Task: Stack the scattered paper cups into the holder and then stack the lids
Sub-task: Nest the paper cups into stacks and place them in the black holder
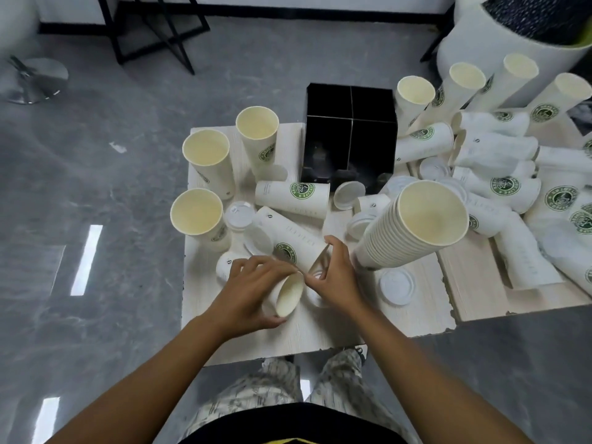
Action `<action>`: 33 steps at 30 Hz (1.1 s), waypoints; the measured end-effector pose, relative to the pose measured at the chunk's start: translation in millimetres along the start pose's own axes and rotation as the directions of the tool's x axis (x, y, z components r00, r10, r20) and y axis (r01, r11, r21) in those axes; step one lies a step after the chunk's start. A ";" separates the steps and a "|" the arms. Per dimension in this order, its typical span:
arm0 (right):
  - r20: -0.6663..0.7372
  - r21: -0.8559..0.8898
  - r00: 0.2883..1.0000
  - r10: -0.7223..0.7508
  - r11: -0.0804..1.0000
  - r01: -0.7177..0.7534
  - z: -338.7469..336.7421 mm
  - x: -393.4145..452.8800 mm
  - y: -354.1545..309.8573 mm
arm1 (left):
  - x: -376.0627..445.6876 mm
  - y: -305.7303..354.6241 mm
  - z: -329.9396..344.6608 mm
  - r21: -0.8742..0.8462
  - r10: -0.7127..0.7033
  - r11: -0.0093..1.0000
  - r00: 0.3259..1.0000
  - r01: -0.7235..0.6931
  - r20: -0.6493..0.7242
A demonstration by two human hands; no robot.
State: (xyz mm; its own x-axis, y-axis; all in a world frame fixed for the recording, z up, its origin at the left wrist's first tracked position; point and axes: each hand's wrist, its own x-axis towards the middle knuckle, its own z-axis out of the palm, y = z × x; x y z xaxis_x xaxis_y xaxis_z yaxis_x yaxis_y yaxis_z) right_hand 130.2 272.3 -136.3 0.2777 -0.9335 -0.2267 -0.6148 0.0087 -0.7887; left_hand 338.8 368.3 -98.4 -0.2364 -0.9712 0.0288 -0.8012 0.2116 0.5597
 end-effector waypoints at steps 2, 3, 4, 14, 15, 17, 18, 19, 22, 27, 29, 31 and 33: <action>0.025 -0.013 1.000 0.003 1.000 -0.003 0.7 1.3 -2.6 | -11.1 4.4 -4.8 -0.039 -0.030 0.999 0.997 0.027 -0.074; 0.031 -0.033 1.000 0.003 0.999 -0.002 0.9 2.3 -3.9 | -15.4 6.5 -7.6 -0.065 -0.049 0.997 0.993 0.042 -0.108; 0.025 -0.060 1.000 -0.001 0.998 0.003 0.7 3.0 -4.8 | -18.7 8.7 -10.7 -0.099 -0.074 0.993 0.987 0.060 -0.141; -0.160 -0.122 0.965 -0.210 0.974 0.191 -37.7 -42.2 -66.4 | -37.3 22.4 -37.1 -0.532 -0.449 0.807 0.852 0.257 -0.270; -0.165 -0.145 0.953 -0.254 0.962 0.232 -41.2 -48.4 -74.5 | -39.4 23.0 -39.5 -0.543 -0.456 0.800 0.846 0.255 -0.275; -0.183 -0.185 0.926 -0.330 0.937 0.297 -47.3 -59.7 -90.5 | -44.8 23.8 -44.2 -0.558 -0.469 0.789 0.837 0.255 -0.280; -0.197 -0.203 0.910 -0.364 0.924 0.326 -50.6 -65.2 -98.4 | -47.7 23.9 -46.5 -0.559 -0.472 0.789 0.835 0.256 -0.284; -0.211 -0.216 0.894 -0.395 0.911 0.351 -54.5 -69.9 -106.2 | -50.8 24.4 -48.8 -0.558 -0.474 0.789 0.832 0.256 -0.289; -0.244 -0.193 0.851 -0.465 0.883 0.427 -73.9 -84.2 -130.7 | -57.7 27.8 -57.5 -0.552 -0.461 0.799 0.830 0.236 -0.313; -0.327 -0.128 0.784 -0.527 0.847 0.516 -132.3 -103.5 -173.3 | -51.4 46.3 -81.4 -0.581 -0.432 0.796 0.831 0.169 -0.351; -0.365 -0.151 0.745 -0.559 0.825 0.545 -158.2 -109.4 -187.3 | -41.1 57.5 -94.4 -0.573 -0.392 0.810 0.843 0.126 -0.369; -0.403 -0.162 0.706 -0.582 0.805 0.571 -182.8 -114.5 -196.9 | -26.4 69.4 -108.7 -0.553 -0.336 0.830 0.854 0.070 -0.396; -0.434 -0.169 0.673 -0.599 0.788 0.593 -207.2 -118.3 -202.4 | -8.5 80.7 -121.8 -0.531 -0.269 0.848 0.866 0.005 -0.421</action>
State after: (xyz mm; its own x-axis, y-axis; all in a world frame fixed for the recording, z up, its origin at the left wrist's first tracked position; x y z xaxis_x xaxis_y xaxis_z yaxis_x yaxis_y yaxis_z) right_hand 68.8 306.7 168.6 0.2352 -0.7888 0.5679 -0.4442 -0.6069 -0.6590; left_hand 343.1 380.3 47.4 0.2420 -0.9443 0.2229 -0.3887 0.1161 0.9140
